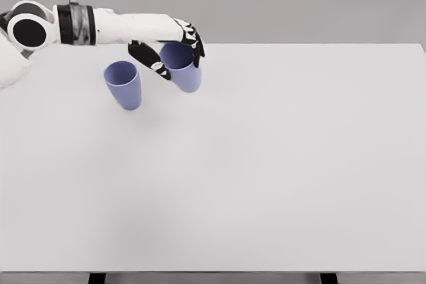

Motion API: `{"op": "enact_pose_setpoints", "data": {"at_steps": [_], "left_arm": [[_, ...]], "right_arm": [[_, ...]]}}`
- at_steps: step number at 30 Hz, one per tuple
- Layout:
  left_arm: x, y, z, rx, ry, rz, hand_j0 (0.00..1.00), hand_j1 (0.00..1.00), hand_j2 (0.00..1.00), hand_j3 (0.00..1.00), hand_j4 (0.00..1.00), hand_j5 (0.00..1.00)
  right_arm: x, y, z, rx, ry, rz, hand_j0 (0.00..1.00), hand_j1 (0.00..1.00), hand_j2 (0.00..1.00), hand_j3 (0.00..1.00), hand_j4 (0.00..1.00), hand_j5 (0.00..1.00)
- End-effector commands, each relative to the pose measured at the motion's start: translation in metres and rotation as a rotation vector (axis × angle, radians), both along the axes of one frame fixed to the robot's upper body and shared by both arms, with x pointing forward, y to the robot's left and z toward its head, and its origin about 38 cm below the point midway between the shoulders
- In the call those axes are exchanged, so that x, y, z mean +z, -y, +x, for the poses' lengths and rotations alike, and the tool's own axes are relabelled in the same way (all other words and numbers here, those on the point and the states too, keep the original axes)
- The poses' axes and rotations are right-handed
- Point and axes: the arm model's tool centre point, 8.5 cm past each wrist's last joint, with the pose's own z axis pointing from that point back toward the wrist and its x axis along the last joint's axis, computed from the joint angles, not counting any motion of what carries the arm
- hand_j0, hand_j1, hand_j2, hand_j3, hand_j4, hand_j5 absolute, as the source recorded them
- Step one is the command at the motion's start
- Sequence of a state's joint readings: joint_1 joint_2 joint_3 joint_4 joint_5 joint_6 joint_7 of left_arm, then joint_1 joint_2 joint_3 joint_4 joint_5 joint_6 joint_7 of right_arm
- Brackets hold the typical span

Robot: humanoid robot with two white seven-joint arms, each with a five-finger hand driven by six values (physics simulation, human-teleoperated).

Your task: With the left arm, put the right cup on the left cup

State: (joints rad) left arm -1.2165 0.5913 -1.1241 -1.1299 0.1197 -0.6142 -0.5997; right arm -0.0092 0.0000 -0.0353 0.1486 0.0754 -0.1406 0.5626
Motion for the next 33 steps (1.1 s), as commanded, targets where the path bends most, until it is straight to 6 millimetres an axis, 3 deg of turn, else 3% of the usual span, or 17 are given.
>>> {"op": "enact_pose_setpoints", "data": {"at_steps": [1, 5, 18, 23, 29, 33], "left_arm": [[0.011, -0.011, -0.008, -0.004, -0.003, -0.024, 0.50, 0.50, 0.50, 0.50, 0.50, 0.50], [0.034, -0.021, -0.014, -0.009, 0.027, -0.040, 0.50, 0.50, 0.50, 0.50, 0.50, 0.50], [0.067, -0.066, -0.015, 0.073, 0.092, -0.001, 0.50, 0.50, 0.50, 0.50, 0.50, 0.50], [0.072, -0.086, -0.017, 0.114, 0.102, 0.019, 0.51, 0.51, 0.51, 0.51, 0.51, 0.51], [0.059, -0.110, -0.010, 0.183, 0.067, 0.059, 0.51, 0.51, 0.51, 0.51, 0.51, 0.51], [0.054, -0.113, -0.008, 0.193, 0.056, 0.069, 0.51, 0.51, 0.51, 0.51, 0.51, 0.51]], "right_arm": [[0.000, 0.000, 0.000, 0.001, 0.000, 0.001, 1.00, 1.00, 1.00, 1.00, 1.00, 1.00], [0.000, 0.000, 0.000, 0.001, 0.000, 0.001, 1.00, 1.00, 1.00, 1.00, 1.00, 1.00], [0.000, 0.000, 0.000, 0.001, 0.000, 0.001, 1.00, 1.00, 1.00, 1.00, 1.00, 1.00], [0.000, 0.000, 0.001, 0.001, 0.002, 0.001, 1.00, 1.00, 1.00, 1.00, 1.00, 1.00], [0.000, 0.000, 0.000, 0.001, 0.000, 0.001, 1.00, 1.00, 1.00, 1.00, 1.00, 1.00], [0.000, 0.000, 0.001, 0.001, 0.002, 0.001, 1.00, 1.00, 1.00, 1.00, 1.00, 1.00]]}}
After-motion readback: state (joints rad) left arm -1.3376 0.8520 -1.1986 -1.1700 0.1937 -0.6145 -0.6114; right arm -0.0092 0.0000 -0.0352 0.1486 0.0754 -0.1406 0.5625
